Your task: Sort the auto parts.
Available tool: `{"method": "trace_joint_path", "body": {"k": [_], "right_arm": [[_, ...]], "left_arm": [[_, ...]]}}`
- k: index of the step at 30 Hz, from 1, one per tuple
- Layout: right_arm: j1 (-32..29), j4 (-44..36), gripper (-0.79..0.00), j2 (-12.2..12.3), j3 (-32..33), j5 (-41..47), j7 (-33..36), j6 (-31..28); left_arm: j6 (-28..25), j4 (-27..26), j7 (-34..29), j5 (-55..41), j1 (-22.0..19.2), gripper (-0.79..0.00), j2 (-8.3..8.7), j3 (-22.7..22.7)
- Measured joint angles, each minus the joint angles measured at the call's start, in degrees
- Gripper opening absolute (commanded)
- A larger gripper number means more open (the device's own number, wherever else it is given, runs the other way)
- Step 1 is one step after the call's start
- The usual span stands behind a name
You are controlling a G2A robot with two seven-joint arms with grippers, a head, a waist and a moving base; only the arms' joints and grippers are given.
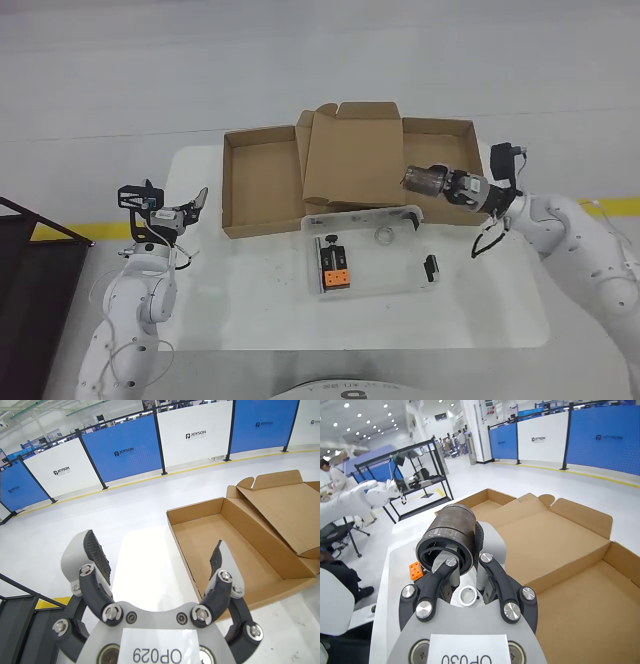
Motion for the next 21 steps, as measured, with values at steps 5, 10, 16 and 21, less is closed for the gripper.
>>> {"method": "trace_joint_path", "body": {"k": [5, 10, 16, 21], "right_arm": [[4.5, 7.6, -0.785, -2.1, -3.8, 9.7, 8.6, 4.6], [7.4, 12.8, -0.785, -4.0, -6.3, 12.2, 14.3, 11.9], [9.1, 16.6, -0.785, -5.7, -7.3, 11.8, 15.6, 17.4], [10.3, 19.8, -0.776, -6.7, -7.2, 11.1, 15.4, 21.8]], "left_arm": [[0.0, 0.0, 0.0, 0.0, 0.0, 0.000, 0.00, 0.0], [0.0, 0.0, 0.0, 0.0, 0.0, 0.000, 0.00, 0.0], [0.0, 0.0, 0.0, 0.0, 0.0, 0.000, 0.00, 0.0], [0.0, 0.0, 0.0, 0.0, 0.0, 0.000, 0.00, 0.0]]}}
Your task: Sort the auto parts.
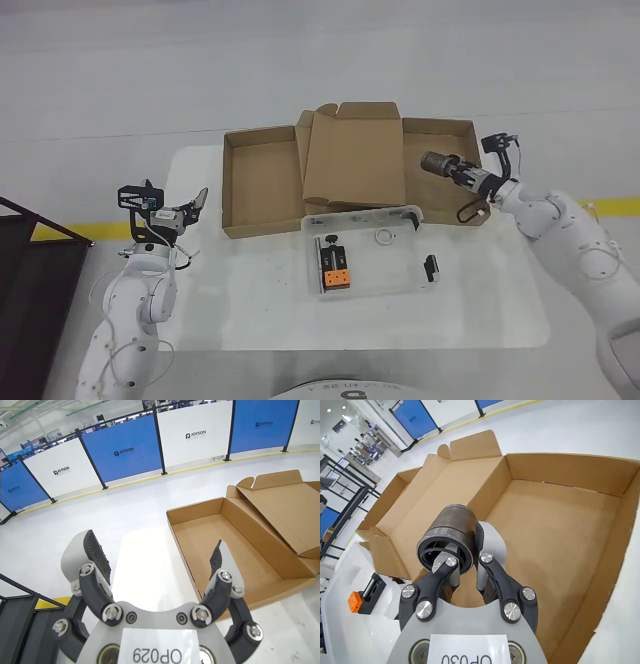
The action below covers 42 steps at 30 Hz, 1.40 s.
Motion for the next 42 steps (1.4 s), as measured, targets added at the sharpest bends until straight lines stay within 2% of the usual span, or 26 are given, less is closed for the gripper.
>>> {"method": "trace_joint_path", "body": {"k": [3, 5, 11, 17, 23, 32, 33, 34, 35, 37, 42], "right_arm": [[0.5, 1.1, -0.757, -0.5, 0.2, -1.1, -0.8, 3.1], [0.6, 1.7, -0.717, -0.7, 0.4, -1.8, -1.2, 4.8], [0.7, 1.6, -0.529, -1.4, 0.6, -4.6, -1.5, 9.3], [0.4, 1.3, -0.514, -1.6, 1.8, -6.3, -2.1, 9.9], [-2.4, -2.3, -0.489, -0.3, 5.7, -8.0, -6.1, 5.9], [-16.3, -19.9, -0.480, 4.4, 17.3, -14.9, -12.6, -7.7], [-18.4, -22.6, -0.446, 4.9, 18.8, -15.7, -13.3, -8.5], [-20.0, -24.6, -0.049, 5.1, 19.8, -16.4, -13.9, -9.1], [-21.5, -26.5, 0.000, 5.4, 20.9, -16.9, -14.5, -9.9], [-24.1, -29.2, 0.000, 5.7, 22.5, -17.6, -15.4, -11.3], [-23.9, -29.1, 0.000, 5.7, 22.5, -17.5, -15.4, -11.3]], "left_arm": [[0.0, 0.0, 0.0, 0.0, 0.0, 0.000, 0.00, 0.0], [0.0, 0.0, 0.0, 0.0, 0.0, 0.000, 0.00, 0.0], [0.0, 0.0, 0.0, 0.0, 0.0, 0.000, 0.00, 0.0], [0.0, 0.0, 0.0, 0.0, 0.0, 0.000, 0.00, 0.0], [0.0, 0.0, 0.0, 0.0, 0.0, 0.000, 0.00, 0.0], [0.0, 0.0, 0.0, 0.0, 0.0, 0.000, 0.00, 0.0], [0.0, 0.0, 0.0, 0.0, 0.0, 0.000, 0.00, 0.0], [0.0, 0.0, 0.0, 0.0, 0.0, 0.000, 0.00, 0.0], [0.0, 0.0, 0.0, 0.0, 0.0, 0.000, 0.00, 0.0], [0.0, 0.0, 0.0, 0.0, 0.0, 0.000, 0.00, 0.0], [0.0, 0.0, 0.0, 0.0, 0.0, 0.000, 0.00, 0.0]]}}
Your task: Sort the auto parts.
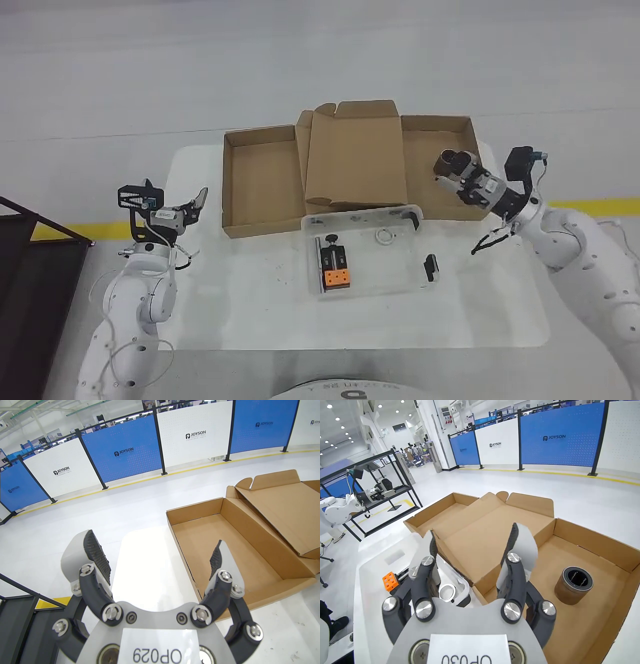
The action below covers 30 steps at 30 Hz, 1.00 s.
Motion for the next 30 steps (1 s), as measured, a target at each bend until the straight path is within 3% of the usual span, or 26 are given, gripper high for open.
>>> {"method": "trace_joint_path", "body": {"k": [4, 5, 6, 8, 9, 12, 14, 17, 20, 22, 28, 30], "right_arm": [[-0.3, -1.4, 0.000, -0.1, -0.4, -1.3, 0.8, -0.9], [-0.4, -2.4, -0.037, -0.1, -0.4, -2.6, 1.3, -1.2], [-0.6, -4.1, -0.015, 0.0, -0.4, -5.7, 1.8, -1.2], [-1.5, -7.2, -0.058, 0.0, -0.4, -12.4, 1.7, -0.8], [-2.5, -9.0, -0.154, 0.0, -0.6, -16.8, 0.9, -0.3], [-4.6, -11.9, -0.345, -0.1, -1.0, -23.7, -1.5, -0.2], [-5.3, -13.0, -0.351, -0.1, -1.1, -26.2, -2.2, -1.2], [-5.8, -14.1, -0.280, 0.0, -1.1, -29.2, -2.6, -3.9], [-5.9, -15.1, -0.283, 0.0, -1.6, -31.5, -1.7, -5.7], [-5.8, -15.7, -0.317, -0.2, -2.2, -32.6, -0.8, -5.7], [-5.0, -17.0, -0.271, -0.6, -4.1, -35.1, 3.9, -4.8], [-4.7, -17.1, -0.292, -0.8, -5.0, -35.4, 6.6, -3.7]], "left_arm": [[0.0, 0.0, 0.0, 0.0, 0.0, 0.000, 0.00, 0.0], [0.0, 0.0, 0.0, 0.0, 0.0, 0.000, 0.00, 0.0], [0.0, 0.0, 0.0, 0.0, 0.0, 0.000, 0.00, 0.0], [0.0, 0.0, 0.0, 0.0, 0.0, 0.000, 0.00, 0.0], [0.0, 0.0, 0.0, 0.0, 0.0, 0.000, 0.00, 0.0], [0.0, 0.0, 0.0, 0.0, 0.0, 0.000, 0.00, 0.0], [0.0, 0.0, 0.0, 0.0, 0.0, 0.000, 0.00, 0.0], [0.0, 0.0, 0.0, 0.0, 0.0, 0.000, 0.00, 0.0], [0.0, 0.0, 0.0, 0.0, 0.0, 0.000, 0.00, 0.0], [0.0, 0.0, 0.0, 0.0, 0.0, 0.000, 0.00, 0.0], [0.0, 0.0, 0.0, 0.0, 0.0, 0.000, 0.00, 0.0], [0.0, 0.0, 0.0, 0.0, 0.0, 0.000, 0.00, 0.0]]}}
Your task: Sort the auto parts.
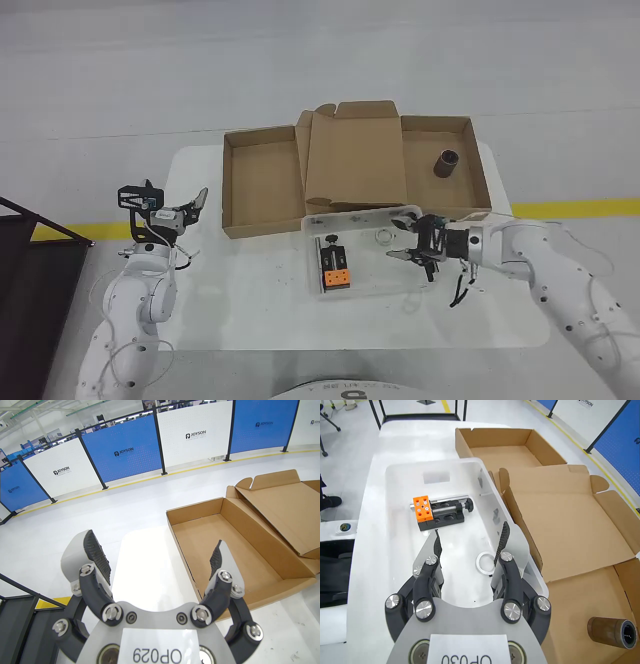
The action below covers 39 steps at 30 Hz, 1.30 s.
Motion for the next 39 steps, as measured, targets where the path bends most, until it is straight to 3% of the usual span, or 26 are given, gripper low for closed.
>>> {"method": "trace_joint_path", "body": {"k": [5, 11, 15, 21, 34, 39], "right_arm": [[2.2, 1.3, -0.376, -0.8, -2.6, 1.5, 7.1, 2.1], [6.6, 5.1, -0.311, -2.4, -6.7, 3.2, 12.6, 4.8], [8.7, 6.5, -0.311, -3.5, -9.0, 4.3, 16.7, 9.2], [10.9, 7.7, -0.339, -4.5, -11.2, 5.0, 21.0, 10.4], [12.4, 9.6, -0.376, -5.4, -13.3, 2.2, 22.5, 8.9], [12.5, 9.9, -0.345, -5.8, -14.2, 0.9, 22.4, 7.9]], "left_arm": [[0.0, 0.0, 0.0, 0.0, 0.0, 0.000, 0.00, 0.0], [0.0, 0.0, 0.0, 0.0, 0.0, 0.000, 0.00, 0.0], [0.0, 0.0, 0.0, 0.0, 0.0, 0.000, 0.00, 0.0], [0.0, 0.0, 0.0, 0.0, 0.0, 0.000, 0.00, 0.0], [0.0, 0.0, 0.0, 0.0, 0.0, 0.000, 0.00, 0.0], [0.0, 0.0, 0.0, 0.0, 0.0, 0.000, 0.00, 0.0]]}}
